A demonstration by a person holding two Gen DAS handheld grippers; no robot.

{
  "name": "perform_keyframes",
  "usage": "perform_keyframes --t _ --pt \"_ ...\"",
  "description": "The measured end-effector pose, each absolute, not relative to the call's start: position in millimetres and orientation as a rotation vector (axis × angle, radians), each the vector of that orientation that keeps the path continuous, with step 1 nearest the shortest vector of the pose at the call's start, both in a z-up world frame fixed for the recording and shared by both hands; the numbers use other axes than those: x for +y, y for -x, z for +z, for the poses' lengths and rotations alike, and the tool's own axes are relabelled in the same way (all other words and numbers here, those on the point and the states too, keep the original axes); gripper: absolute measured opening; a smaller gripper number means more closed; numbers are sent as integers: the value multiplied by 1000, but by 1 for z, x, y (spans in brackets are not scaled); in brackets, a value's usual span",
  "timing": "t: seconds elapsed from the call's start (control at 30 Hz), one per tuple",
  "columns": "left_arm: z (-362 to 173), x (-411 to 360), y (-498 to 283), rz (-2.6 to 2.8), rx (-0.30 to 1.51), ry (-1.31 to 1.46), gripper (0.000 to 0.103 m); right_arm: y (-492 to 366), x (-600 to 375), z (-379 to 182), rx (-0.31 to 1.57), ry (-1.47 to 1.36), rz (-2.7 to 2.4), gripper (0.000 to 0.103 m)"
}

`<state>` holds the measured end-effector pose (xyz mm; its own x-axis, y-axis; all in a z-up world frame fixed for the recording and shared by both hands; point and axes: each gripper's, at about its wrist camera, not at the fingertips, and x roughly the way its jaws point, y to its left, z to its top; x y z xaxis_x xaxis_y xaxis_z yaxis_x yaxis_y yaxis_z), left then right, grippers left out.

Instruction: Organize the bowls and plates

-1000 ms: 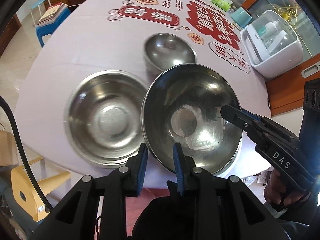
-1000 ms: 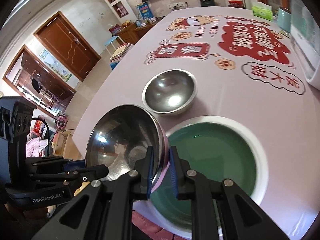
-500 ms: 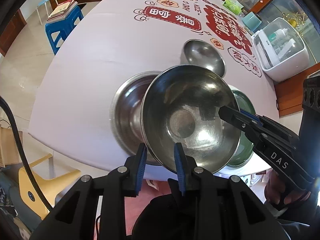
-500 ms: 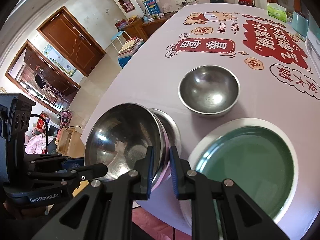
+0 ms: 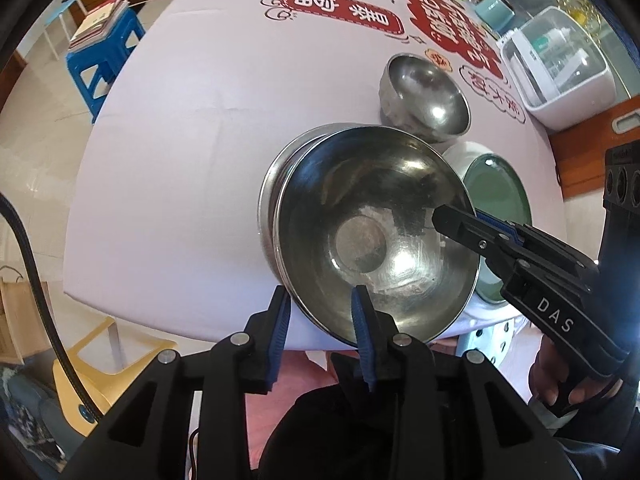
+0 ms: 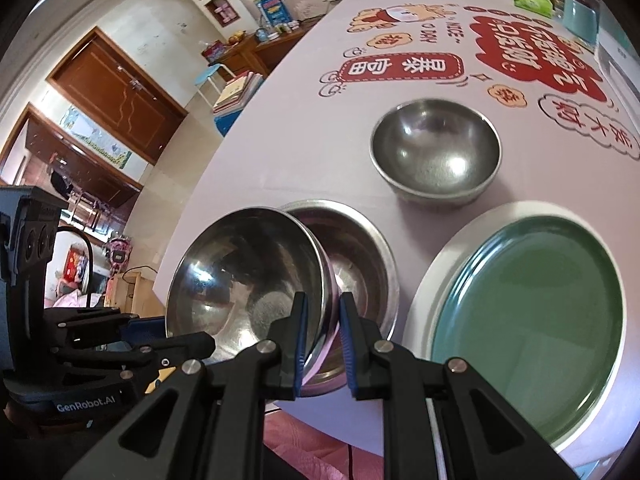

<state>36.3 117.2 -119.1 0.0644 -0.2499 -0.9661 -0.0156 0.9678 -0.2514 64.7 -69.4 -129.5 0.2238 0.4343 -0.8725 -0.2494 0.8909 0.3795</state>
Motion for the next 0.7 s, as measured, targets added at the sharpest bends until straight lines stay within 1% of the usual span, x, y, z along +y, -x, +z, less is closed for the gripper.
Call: perform_keyframes --t 0.07,0.1,0.2,0.3,0.5,0.7 --pt "-123 119 -38 -199 1514 198 30 -60 -68 -133 1260 -190 455 20" --pt "-125 120 -38 -217 1517 191 30 -59 -68 -134 1256 -201 446 23" --pt "-128 117 -39 -261 1521 149 30 -52 -67 -134 1233 -228 420 31" --pt "-132 114 -40 -298 1529 118 31 -45 -65 -133 1202 -242 399 42" --pt "-132 108 -43 -363 1517 75 34 -38 -69 -129 1160 -285 360 48" --pt "-129 102 -46 -399 1503 60 35 -40 -74 -126 1145 -308 327 51"
